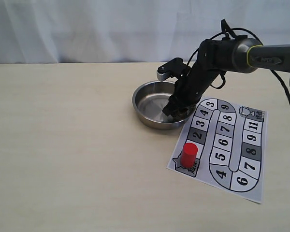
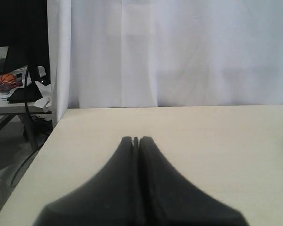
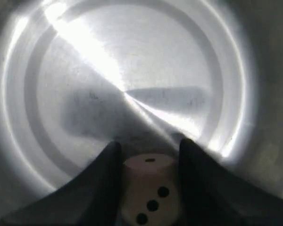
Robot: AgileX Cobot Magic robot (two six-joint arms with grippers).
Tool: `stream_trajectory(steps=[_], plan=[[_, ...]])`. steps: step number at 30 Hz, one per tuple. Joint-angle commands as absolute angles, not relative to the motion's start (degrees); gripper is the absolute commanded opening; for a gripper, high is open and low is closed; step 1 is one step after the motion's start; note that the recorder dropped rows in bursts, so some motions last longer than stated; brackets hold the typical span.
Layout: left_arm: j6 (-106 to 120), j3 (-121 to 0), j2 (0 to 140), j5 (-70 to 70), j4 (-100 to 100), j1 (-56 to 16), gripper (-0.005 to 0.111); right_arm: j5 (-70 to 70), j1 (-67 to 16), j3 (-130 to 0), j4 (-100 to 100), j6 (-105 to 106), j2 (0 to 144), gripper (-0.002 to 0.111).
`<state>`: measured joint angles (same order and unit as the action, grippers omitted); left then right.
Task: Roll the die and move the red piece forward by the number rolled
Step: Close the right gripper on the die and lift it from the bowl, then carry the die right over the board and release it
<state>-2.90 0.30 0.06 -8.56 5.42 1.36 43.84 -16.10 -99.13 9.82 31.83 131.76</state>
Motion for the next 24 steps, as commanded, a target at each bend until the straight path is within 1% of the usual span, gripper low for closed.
stream_trajectory(steps=[1,3,4,13,17,24], plan=[[-3.0,0.0,0.0,-8.2,5.3,1.4,0.000,42.9,-16.1,-99.2,10.7,31.7,131.6,0.016],[-3.0,0.0,0.0,-8.2,5.3,1.4,0.000,42.3,-16.1,-99.2,12.1,31.7,131.6,0.006],[-3.0,0.0,0.0,-8.2,5.3,1.4,0.000,41.8,-16.1,-99.2,13.0,31.7,131.6,0.004],[-3.0,0.0,0.0,-8.2,5.3,1.4,0.000,40.7,-16.1,-99.2,19.0,31.5,128.7,0.004],[-3.0,0.0,0.0,-8.2,5.3,1.4,0.000,42.0,-16.1,-99.2,19.0,26.9,126.1,0.004],[-3.0,0.0,0.0,-8.2,5.3,1.4,0.000,47.8,-15.9,-99.2,12.8,20.4,121.3,0.004]])
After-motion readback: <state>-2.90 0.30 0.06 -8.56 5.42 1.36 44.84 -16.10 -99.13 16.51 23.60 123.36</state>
